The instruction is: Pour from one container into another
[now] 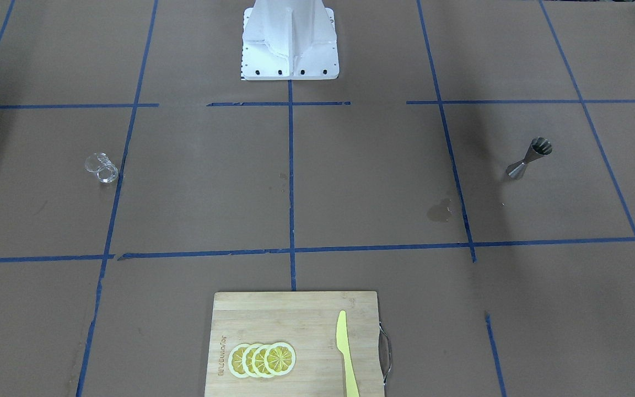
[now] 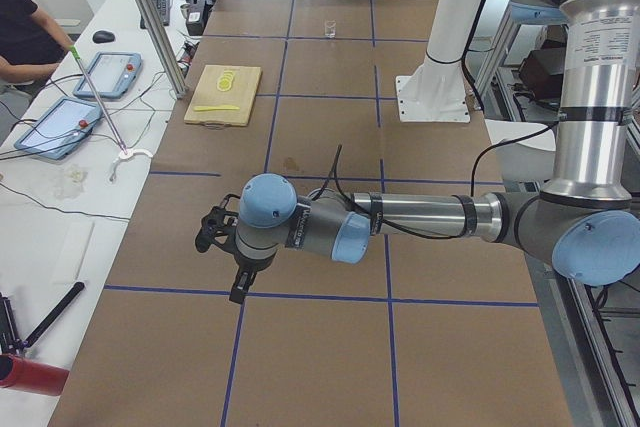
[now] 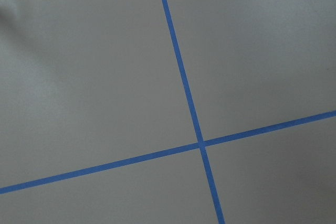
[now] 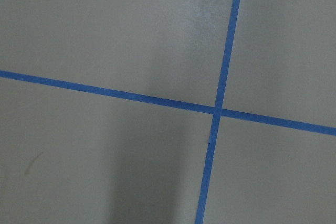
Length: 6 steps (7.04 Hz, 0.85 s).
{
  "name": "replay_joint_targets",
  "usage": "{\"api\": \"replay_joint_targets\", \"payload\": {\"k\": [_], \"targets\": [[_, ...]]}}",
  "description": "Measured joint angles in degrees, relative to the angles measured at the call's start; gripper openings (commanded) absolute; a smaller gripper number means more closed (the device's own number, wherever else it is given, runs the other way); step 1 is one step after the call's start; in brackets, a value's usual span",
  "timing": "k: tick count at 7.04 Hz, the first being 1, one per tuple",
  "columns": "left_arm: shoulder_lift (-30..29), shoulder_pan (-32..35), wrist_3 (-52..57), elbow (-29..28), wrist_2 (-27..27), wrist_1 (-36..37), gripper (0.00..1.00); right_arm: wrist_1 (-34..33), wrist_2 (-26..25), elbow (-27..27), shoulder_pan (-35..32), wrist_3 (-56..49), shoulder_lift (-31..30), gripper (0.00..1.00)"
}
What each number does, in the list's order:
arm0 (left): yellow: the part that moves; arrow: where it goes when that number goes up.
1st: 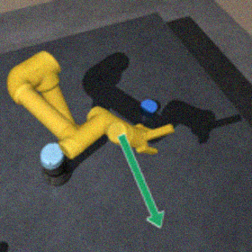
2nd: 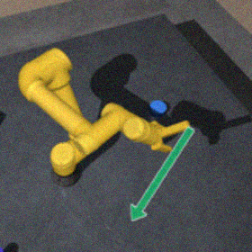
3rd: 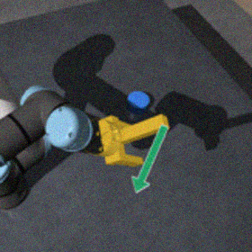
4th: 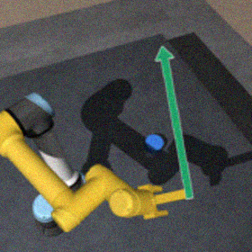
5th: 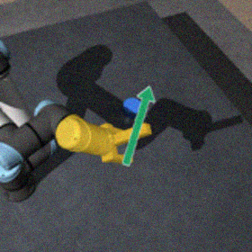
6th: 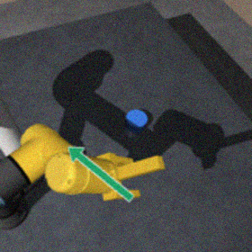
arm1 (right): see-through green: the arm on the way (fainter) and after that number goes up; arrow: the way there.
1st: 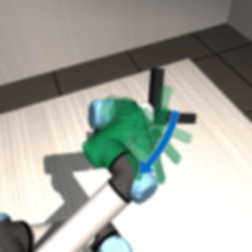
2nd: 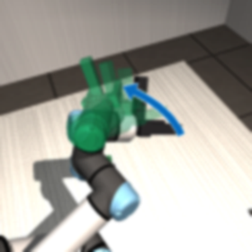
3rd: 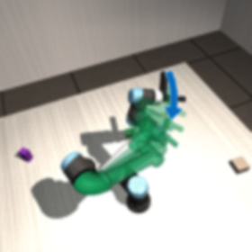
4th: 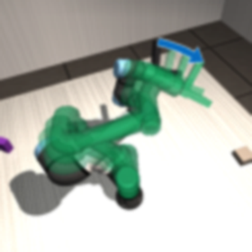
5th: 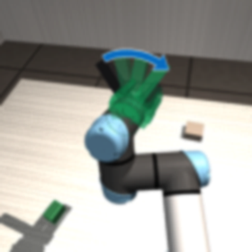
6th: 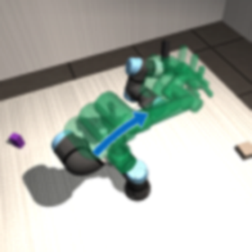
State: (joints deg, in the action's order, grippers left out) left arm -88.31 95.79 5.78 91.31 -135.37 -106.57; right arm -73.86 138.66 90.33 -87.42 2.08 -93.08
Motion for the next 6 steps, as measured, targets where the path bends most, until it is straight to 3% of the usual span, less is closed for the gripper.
{"api": "replay_joint_targets", "payload": {"k": [4,6], "targets": [[3.2,-6.2,-0.3,-2.2,0.0,1.6,1.00,-0.4,-1.3,-2.5,1.5,2.3,0.4,1.00],[3.0,-6.8,-0.2,-1.8,0.1,4.0,1.00,-6.0,-2.1,0.6,3.8,1.8,0.4,1.00]]}}
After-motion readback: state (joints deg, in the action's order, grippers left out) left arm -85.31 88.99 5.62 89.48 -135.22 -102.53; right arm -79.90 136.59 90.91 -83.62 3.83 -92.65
